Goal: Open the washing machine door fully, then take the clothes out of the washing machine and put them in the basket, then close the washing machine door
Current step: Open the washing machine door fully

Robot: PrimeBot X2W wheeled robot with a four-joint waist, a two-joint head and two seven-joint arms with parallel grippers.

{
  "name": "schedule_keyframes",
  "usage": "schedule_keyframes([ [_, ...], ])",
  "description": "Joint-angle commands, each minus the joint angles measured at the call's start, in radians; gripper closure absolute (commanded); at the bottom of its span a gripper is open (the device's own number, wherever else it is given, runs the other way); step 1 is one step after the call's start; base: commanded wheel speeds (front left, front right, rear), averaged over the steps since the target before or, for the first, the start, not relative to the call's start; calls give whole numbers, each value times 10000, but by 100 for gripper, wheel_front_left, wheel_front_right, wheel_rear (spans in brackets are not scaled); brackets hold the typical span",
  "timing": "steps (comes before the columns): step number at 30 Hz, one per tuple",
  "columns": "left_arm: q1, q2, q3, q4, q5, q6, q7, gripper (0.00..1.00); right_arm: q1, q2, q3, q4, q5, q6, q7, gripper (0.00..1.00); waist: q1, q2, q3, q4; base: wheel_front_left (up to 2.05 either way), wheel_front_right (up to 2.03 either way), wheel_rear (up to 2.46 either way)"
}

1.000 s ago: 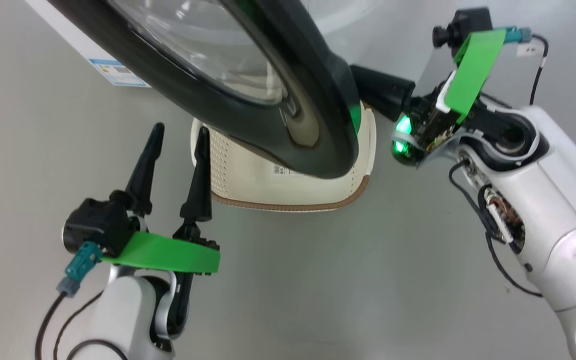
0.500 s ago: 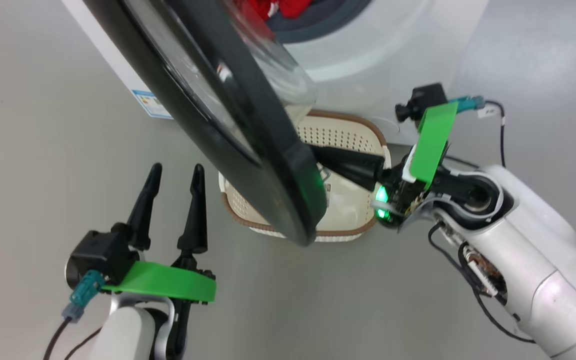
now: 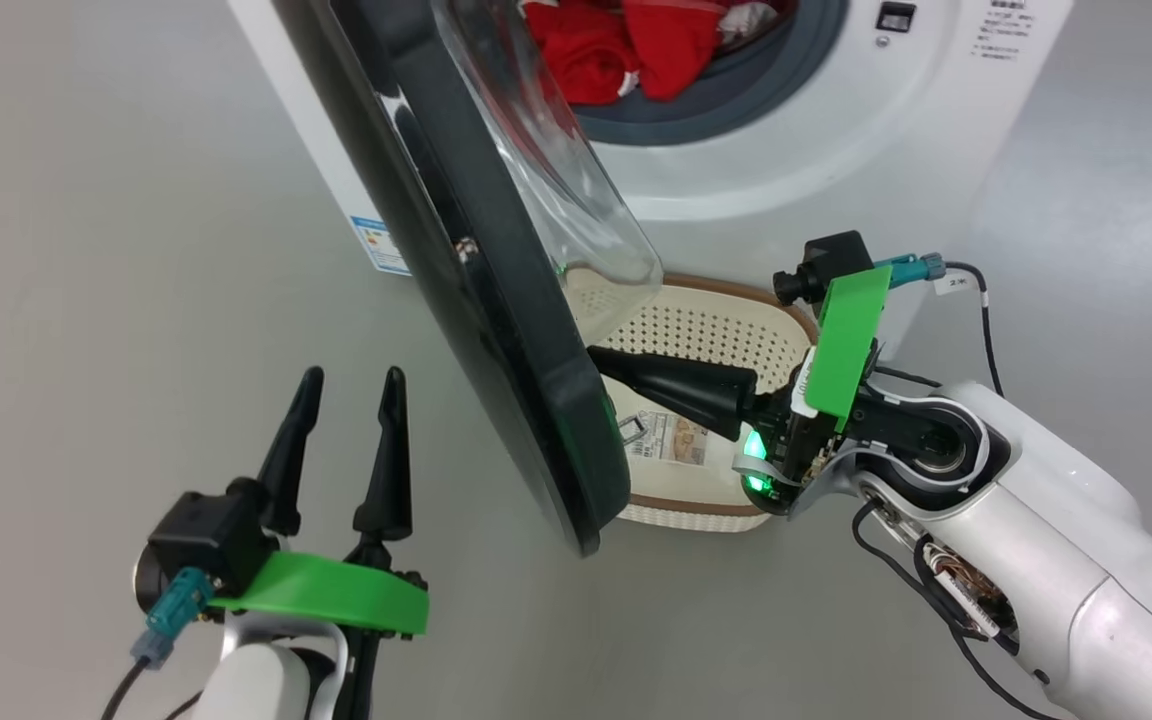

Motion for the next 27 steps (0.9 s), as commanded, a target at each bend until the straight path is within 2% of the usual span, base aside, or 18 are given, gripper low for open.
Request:
schedule_keyframes([
  [1,116,244,336,-183,-33,13,-120,0,202,184,166,-338,141,40,-96,100,0,0,-212,308,0,0,0],
  [23,529,244,225,-195,-160,90,-120,0,208,-274,1390,-489,1030,40,-736,100,0,0,-623,2108,0,0,0],
  [27,644,244,352,-271,-123,114,-120,0,104,-225,1594,-435,1134,40,-759,100,0,0,-590,2228,0,0,0],
])
